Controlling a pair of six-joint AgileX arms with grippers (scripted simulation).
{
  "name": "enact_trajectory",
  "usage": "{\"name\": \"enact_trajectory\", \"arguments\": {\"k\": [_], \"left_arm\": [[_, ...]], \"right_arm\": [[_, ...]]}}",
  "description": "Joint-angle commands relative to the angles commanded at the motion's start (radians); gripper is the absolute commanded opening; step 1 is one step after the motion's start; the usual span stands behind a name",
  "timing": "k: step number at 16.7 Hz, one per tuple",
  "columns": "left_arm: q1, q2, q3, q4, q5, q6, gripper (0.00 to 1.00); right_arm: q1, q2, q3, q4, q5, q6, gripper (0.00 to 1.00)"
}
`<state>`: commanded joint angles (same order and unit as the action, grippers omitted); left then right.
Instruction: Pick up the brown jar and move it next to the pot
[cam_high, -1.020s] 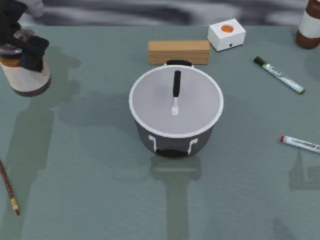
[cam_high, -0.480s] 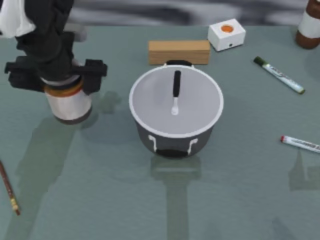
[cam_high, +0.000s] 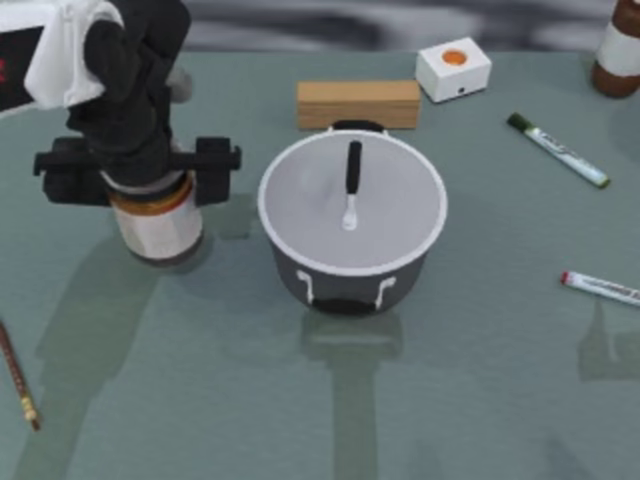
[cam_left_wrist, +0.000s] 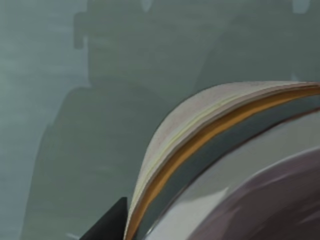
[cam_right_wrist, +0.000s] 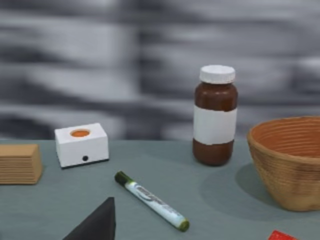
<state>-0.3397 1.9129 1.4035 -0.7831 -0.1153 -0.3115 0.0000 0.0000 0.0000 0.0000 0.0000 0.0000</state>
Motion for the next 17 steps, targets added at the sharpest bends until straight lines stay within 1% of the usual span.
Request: {"name": "enact_trajectory", "arguments": {"k": [3, 10, 14, 17], "left_arm": [[0.006, 0.013, -0.003, 0.012, 0.002, 0.004, 0.00], [0.012, 0.097, -0.065, 0.163, 0.004, 0.013, 0.00], [0.012, 0.098, -0.066, 0.166, 0.004, 0.013, 0.00], [0.012, 0.098, -0.066, 0.166, 0.004, 0.013, 0.23]], "right_arm": [[0.000, 0.000, 0.000, 0.000, 0.000, 0.000, 1.00], [0.000, 0.000, 0.000, 0.000, 0.000, 0.000, 1.00], [0.000, 0.000, 0.000, 0.000, 0.000, 0.000, 1.00], [0.000, 0.000, 0.000, 0.000, 0.000, 0.000, 1.00]]}}
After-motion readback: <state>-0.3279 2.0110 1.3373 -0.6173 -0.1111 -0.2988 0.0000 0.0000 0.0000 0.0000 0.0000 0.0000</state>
